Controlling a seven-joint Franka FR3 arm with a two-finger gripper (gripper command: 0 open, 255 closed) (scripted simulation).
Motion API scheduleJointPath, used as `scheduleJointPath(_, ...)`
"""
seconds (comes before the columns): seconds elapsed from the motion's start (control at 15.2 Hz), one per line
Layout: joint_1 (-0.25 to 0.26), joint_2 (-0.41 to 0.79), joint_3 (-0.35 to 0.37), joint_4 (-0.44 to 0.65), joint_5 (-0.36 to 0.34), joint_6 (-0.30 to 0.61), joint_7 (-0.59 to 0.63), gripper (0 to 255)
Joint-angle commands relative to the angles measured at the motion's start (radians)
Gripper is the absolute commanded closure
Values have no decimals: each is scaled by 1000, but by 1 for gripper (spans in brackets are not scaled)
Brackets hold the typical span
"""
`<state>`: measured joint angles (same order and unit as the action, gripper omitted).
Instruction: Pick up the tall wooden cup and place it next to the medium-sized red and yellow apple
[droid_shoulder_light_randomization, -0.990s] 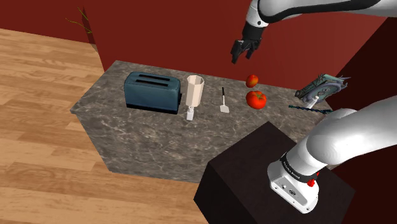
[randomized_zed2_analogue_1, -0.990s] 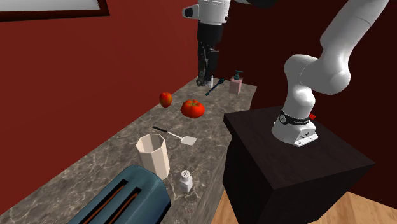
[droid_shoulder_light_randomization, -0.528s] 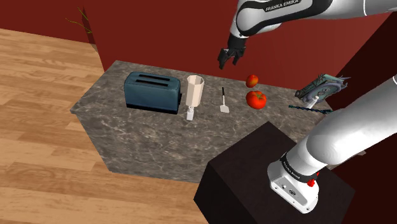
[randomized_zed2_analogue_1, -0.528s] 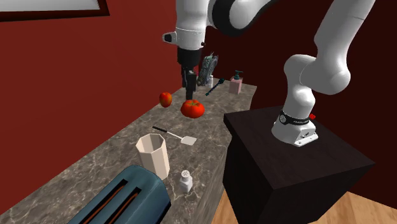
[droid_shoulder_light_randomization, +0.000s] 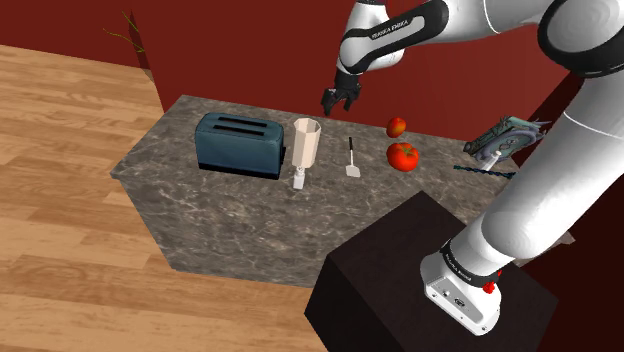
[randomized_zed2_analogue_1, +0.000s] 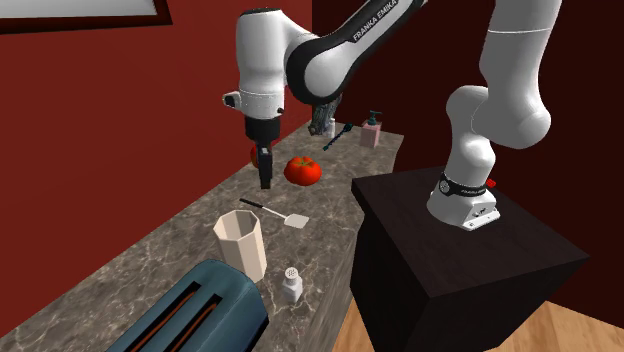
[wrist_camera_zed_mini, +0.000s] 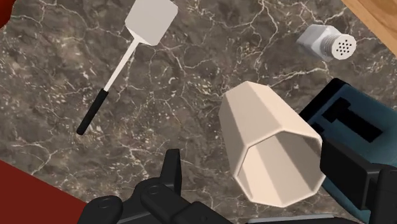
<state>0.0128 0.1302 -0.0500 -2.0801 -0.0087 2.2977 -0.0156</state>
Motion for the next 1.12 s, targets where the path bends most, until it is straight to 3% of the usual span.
scheduleJointPath(0.0,-1,74,2,45,12,29,-4,0)
scheduleJointPath(0.46,-12,338,16,267,48,66,-22,0)
scheduleJointPath(1.06,-13,410,19,270,52,136,-24,0)
